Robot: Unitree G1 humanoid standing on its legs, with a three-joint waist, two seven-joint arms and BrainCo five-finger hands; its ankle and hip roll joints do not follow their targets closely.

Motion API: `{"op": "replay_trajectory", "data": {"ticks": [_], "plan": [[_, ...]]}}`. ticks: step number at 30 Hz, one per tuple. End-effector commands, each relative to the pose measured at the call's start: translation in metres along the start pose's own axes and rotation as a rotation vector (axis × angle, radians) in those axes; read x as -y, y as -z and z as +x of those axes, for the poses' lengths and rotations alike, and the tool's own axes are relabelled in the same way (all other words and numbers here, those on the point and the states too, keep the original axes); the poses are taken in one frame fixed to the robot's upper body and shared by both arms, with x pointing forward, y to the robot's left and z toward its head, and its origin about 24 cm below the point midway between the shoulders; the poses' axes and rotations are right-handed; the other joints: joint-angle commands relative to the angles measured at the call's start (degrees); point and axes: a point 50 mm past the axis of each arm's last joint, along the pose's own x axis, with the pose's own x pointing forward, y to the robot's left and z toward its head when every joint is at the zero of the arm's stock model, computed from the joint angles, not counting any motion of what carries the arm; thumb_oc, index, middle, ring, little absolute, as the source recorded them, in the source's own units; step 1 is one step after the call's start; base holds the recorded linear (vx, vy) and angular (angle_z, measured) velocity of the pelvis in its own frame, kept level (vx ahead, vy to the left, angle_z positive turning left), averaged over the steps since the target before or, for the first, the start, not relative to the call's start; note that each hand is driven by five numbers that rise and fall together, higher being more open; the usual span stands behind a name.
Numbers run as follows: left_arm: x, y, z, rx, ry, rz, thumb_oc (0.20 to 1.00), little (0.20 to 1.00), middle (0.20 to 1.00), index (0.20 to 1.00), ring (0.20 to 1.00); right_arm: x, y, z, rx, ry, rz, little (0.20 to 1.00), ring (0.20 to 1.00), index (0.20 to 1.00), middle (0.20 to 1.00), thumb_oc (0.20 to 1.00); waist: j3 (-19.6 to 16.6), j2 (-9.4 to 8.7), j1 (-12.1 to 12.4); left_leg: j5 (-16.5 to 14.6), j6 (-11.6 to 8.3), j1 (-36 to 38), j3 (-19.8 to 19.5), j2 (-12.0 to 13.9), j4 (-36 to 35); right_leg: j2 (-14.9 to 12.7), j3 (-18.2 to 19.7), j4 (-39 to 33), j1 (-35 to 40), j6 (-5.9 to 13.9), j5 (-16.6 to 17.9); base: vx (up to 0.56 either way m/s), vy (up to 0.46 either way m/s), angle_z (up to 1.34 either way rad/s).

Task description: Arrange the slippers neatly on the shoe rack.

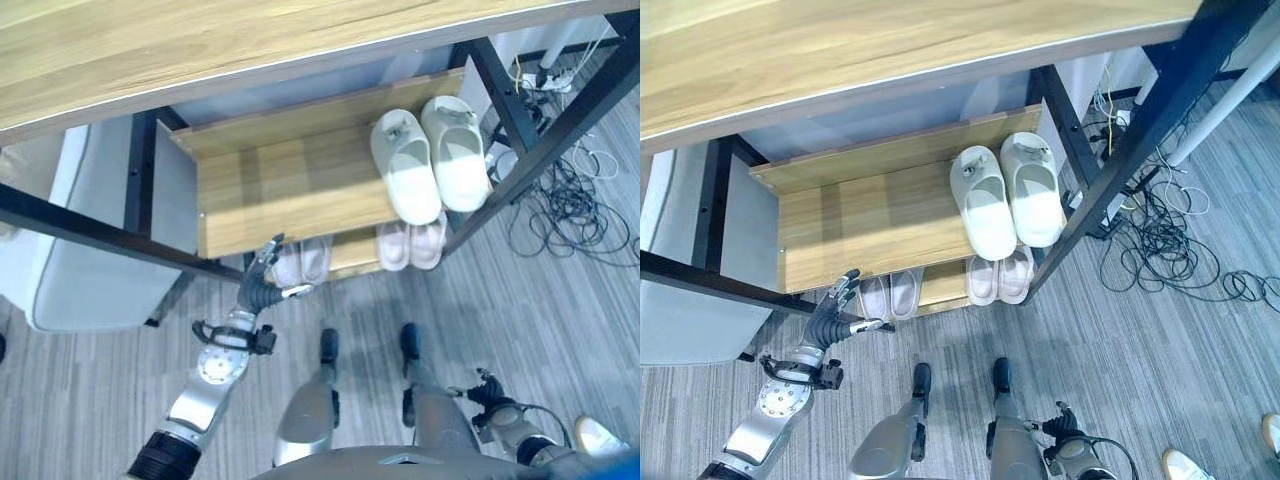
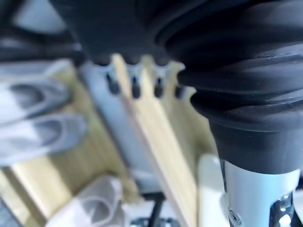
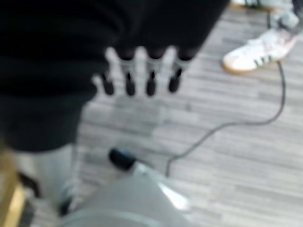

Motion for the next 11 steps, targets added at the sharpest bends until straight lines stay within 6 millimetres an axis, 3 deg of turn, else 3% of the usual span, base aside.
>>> {"op": "replay_trajectory", "data": {"ticks": [1,2,4,8,9,10,11], "plan": [[-0.002,-0.008,-0.005,0.052,0.072,-0.051,1.000,1.000,1.000,1.000,1.000,0.001,0.004,-0.002,0.014,-0.009,-0.004,1.000,1.000,1.000,1.000,1.000,-0.60,-0.50,0.25,-3.45,2.55,-7.32,-3.83,-1.62,6.73,-0.86,-2.46,12.30,-2.81,2.58,-12.49,0.02,0.008,0.09],[-0.001,0.019,-0.017,-0.085,0.107,-0.060,1.000,1.000,1.000,1.000,1.000,0.003,0.004,-0.001,0.016,-0.011,0.003,1.000,1.000,1.000,1.000,1.000,-0.84,-0.57,0.38,-3.41,2.54,-6.88,-3.88,-1.66,6.44,-0.88,-2.76,12.08,-2.28,2.75,-12.47,0.00,0.000,0.00],[0.001,0.055,-0.036,-0.276,0.155,-0.073,1.000,1.000,1.000,1.000,1.000,0.008,0.004,-0.001,0.020,-0.010,-0.003,1.000,1.000,1.000,1.000,1.000,-1.15,-0.52,0.29,-3.45,2.62,-6.45,-3.66,-1.62,6.23,-0.91,-2.87,12.00,-1.88,2.83,-12.46,0.03,0.034,-0.02],[-0.001,0.113,-0.080,-0.588,0.182,-0.041,1.000,1.000,1.000,1.000,1.000,0.014,0.014,-0.001,-0.004,-0.008,-0.026,1.000,1.000,1.000,1.000,1.000,-2.14,-0.89,0.01,-3.66,2.83,-5.45,-3.79,-1.61,5.84,-1.01,-3.05,11.76,-1.00,2.88,-12.61,0.04,0.025,0.00],[-0.001,0.114,-0.079,-0.587,0.182,-0.041,1.000,1.000,1.000,1.000,1.000,0.014,0.014,-0.001,-0.004,-0.007,-0.026,1.000,1.000,1.000,1.000,1.000,-2.12,-0.83,-0.02,-3.65,2.83,-5.42,-3.81,-1.62,5.81,-1.02,-3.08,11.75,-0.97,2.89,-12.64,0.05,0.018,0.04],[-0.002,0.176,-0.124,-0.959,0.056,0.054,1.000,1.000,1.000,1.000,1.000,0.016,0.028,-0.004,-0.038,-0.020,-0.009,1.000,1.000,1.000,1.000,1.000,-2.67,-1.58,-0.67,-3.67,2.82,-4.66,-4.27,-1.71,5.58,-1.19,-3.55,11.42,-0.14,2.68,-12.84,0.05,0.013,0.16],[-0.012,0.193,-0.147,-1.141,-0.036,0.146,1.000,1.000,1.000,1.000,1.000,0.013,0.037,-0.007,-0.061,-0.030,0.007,1.000,1.000,1.000,1.000,1.000,-3.14,-2.17,-0.76,-3.71,2.75,-4.35,-4.45,-1.75,5.38,-1.22,-3.91,11.11,0.32,2.53,-12.99,0.08,0.020,0.22]]}}
